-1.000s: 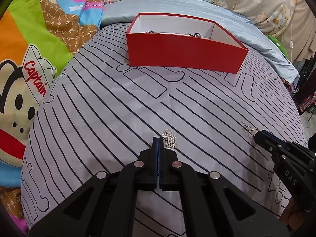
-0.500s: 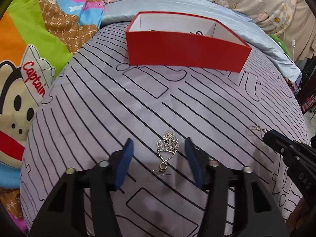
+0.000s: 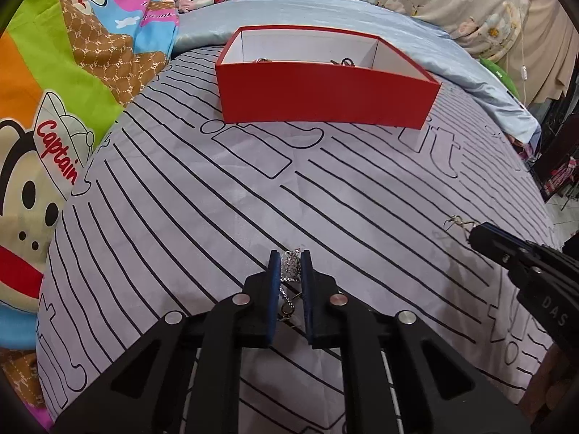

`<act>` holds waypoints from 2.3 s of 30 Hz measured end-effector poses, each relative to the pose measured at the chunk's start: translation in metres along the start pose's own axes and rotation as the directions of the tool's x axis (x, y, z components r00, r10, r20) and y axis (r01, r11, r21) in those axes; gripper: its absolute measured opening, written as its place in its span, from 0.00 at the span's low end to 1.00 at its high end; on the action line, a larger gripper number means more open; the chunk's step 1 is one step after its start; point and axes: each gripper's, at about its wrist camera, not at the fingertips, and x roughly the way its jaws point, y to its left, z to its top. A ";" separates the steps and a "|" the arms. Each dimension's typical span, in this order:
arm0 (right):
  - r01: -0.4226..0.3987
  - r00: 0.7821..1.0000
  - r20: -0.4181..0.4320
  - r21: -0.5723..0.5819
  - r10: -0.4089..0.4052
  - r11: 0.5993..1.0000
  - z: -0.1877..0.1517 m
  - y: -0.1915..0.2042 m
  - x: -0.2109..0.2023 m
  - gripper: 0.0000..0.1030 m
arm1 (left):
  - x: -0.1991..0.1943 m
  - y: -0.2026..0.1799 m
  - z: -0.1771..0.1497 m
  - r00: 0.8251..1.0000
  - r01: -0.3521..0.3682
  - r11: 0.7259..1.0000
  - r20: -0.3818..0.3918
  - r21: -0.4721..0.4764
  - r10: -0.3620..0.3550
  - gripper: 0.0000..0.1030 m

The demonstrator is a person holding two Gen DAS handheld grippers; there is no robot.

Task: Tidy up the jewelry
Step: 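Carry both silver pendants into the red box and open both tools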

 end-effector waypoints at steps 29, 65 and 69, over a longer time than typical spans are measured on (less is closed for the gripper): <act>-0.070 0.975 0.204 -0.071 0.083 0.995 0.096 0.030 -0.058 0.06 | -0.084 0.005 0.115 0.979 0.023 1.000 0.204 -0.010 -0.020 0.10; -0.019 0.984 0.174 -0.078 0.032 0.997 0.191 0.034 0.036 0.07 | 0.024 -0.014 0.212 0.987 -0.058 0.998 0.151 0.018 0.054 0.10; -0.016 0.986 0.167 -0.075 0.029 0.997 0.193 0.031 0.042 0.07 | 0.030 -0.015 0.214 0.988 -0.061 0.998 0.145 0.021 0.057 0.10</act>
